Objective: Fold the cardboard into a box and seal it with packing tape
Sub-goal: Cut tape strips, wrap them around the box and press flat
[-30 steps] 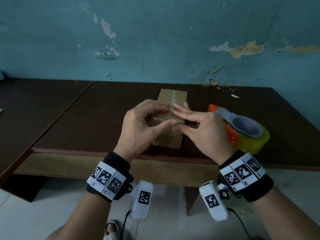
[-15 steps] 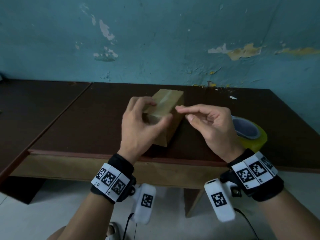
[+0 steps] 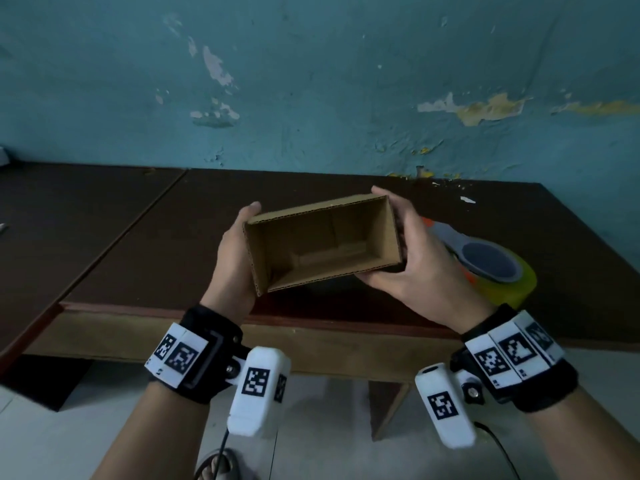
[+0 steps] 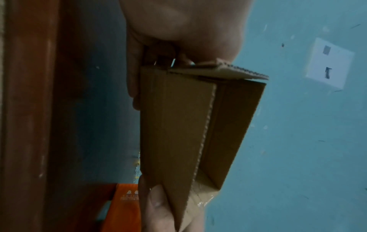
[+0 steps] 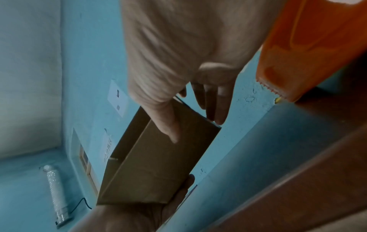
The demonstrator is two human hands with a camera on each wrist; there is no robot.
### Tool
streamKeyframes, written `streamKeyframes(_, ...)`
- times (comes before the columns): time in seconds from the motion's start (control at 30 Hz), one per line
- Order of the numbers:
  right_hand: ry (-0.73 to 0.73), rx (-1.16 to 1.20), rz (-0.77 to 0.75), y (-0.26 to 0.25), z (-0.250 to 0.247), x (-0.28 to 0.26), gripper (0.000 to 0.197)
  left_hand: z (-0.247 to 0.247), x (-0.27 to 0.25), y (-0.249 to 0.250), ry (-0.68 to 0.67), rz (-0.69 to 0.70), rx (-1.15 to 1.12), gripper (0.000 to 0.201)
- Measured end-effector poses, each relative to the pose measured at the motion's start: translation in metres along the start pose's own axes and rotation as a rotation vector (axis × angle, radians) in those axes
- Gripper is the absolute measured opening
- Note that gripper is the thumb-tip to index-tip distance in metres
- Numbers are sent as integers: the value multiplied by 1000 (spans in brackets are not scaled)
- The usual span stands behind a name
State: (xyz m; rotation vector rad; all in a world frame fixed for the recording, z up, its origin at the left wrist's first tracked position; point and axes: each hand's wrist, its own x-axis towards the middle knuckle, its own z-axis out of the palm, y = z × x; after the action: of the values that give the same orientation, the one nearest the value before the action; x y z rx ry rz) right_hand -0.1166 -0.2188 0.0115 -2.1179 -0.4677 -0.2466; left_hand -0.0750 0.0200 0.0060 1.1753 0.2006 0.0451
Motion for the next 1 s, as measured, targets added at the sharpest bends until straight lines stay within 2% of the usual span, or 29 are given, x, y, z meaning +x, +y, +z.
streamKeyframes(0.1,52,-42,-24,0,3,1,101,2,-1,-2,-26,-31,62,21)
streamKeyframes(0.2,71,-65,-18,2,0,0,94,4,-4,-2,0,8,157,22)
streamKeyframes(0.27,51,-55,28,2,-2,0,91,3,-3,-4,0,19,216,53)
streamKeyframes(0.3,44,-30,62,2,-3,-1,89,2,-4,-4,4,32,225,60)
streamKeyframes(0.43,59,18,168,4,-6,-2,91,6,-8,-3,-29,63,139,59)
streamKeyframes(0.73,-23,-4,213,9,-2,0,93,11,-16,0,-86,136,100,70)
streamKeyframes(0.9,-100,20,238,14,5,0,93,10,-21,4,-180,73,214,73)
streamKeyframes(1.0,-131,26,252,15,5,1,99,9,-21,5,-237,33,275,65)
